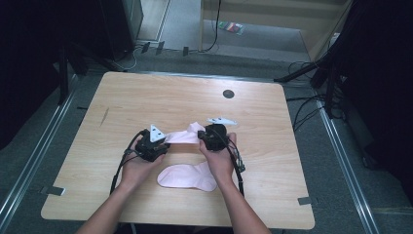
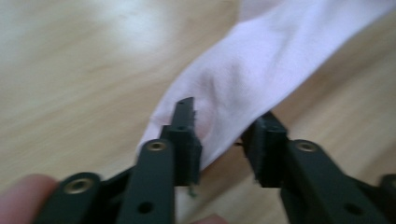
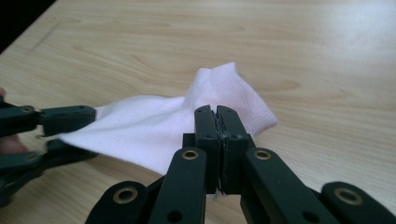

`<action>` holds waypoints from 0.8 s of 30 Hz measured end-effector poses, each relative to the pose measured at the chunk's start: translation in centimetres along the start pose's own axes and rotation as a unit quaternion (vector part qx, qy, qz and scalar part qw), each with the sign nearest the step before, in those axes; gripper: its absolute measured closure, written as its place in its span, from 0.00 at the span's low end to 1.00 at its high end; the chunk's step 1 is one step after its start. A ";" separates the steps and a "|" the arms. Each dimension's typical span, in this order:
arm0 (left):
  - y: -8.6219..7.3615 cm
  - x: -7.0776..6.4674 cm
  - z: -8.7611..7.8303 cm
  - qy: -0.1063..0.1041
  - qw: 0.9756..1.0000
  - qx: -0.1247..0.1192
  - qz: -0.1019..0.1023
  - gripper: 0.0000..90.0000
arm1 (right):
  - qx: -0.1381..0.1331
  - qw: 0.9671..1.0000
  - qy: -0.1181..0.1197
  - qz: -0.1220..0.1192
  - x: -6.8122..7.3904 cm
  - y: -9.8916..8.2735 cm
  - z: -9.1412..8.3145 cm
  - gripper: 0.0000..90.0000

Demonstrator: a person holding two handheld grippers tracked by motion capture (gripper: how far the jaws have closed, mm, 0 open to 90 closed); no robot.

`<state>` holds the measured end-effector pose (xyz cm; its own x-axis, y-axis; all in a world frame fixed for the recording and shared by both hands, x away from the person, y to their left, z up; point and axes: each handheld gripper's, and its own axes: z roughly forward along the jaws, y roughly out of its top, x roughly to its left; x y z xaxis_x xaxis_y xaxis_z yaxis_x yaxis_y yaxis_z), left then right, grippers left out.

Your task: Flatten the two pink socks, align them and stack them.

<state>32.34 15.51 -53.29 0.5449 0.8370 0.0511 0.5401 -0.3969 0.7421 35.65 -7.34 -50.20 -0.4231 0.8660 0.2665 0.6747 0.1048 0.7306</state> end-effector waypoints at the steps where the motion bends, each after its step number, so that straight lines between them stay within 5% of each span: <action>1: -0.2 0.3 0.0 -0.021 1.000 -0.001 -0.004 0.70 | 0.000 1.000 0.000 0.000 0.0 0.0 0.0 1.00; 3: -0.6 0.7 -0.4 -0.025 1.000 -0.006 0.005 0.63 | 0.006 1.000 0.000 0.003 -1.1 -0.5 0.4 1.00; 4: -0.8 1.4 -0.6 -0.050 0.999 -0.015 -0.012 0.60 | 0.007 1.000 0.001 0.006 -2.4 -1.0 0.7 0.99; 7: -0.9 1.9 -0.9 -0.064 0.997 -0.024 -0.023 0.53 | 0.010 1.000 0.000 0.007 -3.1 -1.3 0.8 0.98; 9: -0.9 2.6 -1.3 -0.083 0.995 -0.041 -0.043 0.52 | 0.009 1.000 -0.004 0.008 -3.7 -1.6 0.7 0.89; 10: -0.9 3.2 -1.6 -0.092 0.992 -0.054 -0.061 0.50 | 0.004 1.000 0.006 0.010 -4.3 -1.8 0.3 0.75; 11: -0.9 3.2 -1.6 -0.092 0.992 -0.054 -0.061 0.50 | 0.004 1.000 0.006 0.010 -4.3 -1.8 0.3 0.75; 14: -0.9 4.1 -1.7 -0.083 0.989 -0.061 -0.102 0.52 | -0.020 1.000 0.011 0.008 -5.2 -1.8 -0.9 0.68; 19: -0.7 4.1 -0.8 -0.068 0.983 -0.046 -0.167 0.56 | -0.045 0.998 -0.015 0.047 -7.2 -1.1 -1.5 0.71; 20: -0.5 3.9 -0.4 -0.051 0.980 -0.038 -0.188 0.55 | -0.044 0.998 -0.023 0.044 -7.5 -0.9 -1.0 0.71; 21: -0.5 3.9 -0.4 -0.051 0.980 -0.038 -0.188 0.55 | -0.044 0.998 -0.023 0.044 -7.5 -0.9 -1.0 0.71; 22: -0.3 3.7 -0.2 -0.048 0.977 -0.040 -0.204 0.56 | -0.040 0.999 -0.024 0.027 -7.3 -0.9 -0.2 0.70; 23: -0.3 3.7 -0.2 -0.048 0.977 -0.040 -0.204 0.56 | -0.040 0.999 -0.024 0.027 -7.3 -0.9 -0.2 0.70; 24: -0.1 3.5 0.1 -0.047 0.977 -0.030 -0.206 0.56 | -0.035 0.999 -0.024 -0.002 -6.9 -1.0 0.7 0.67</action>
<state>34.23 18.42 -53.28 0.3480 0.8813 -0.3197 0.6883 -0.0086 0.7254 38.31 -13.11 -53.20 -0.3951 0.8883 0.2339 0.6279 0.0753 0.7747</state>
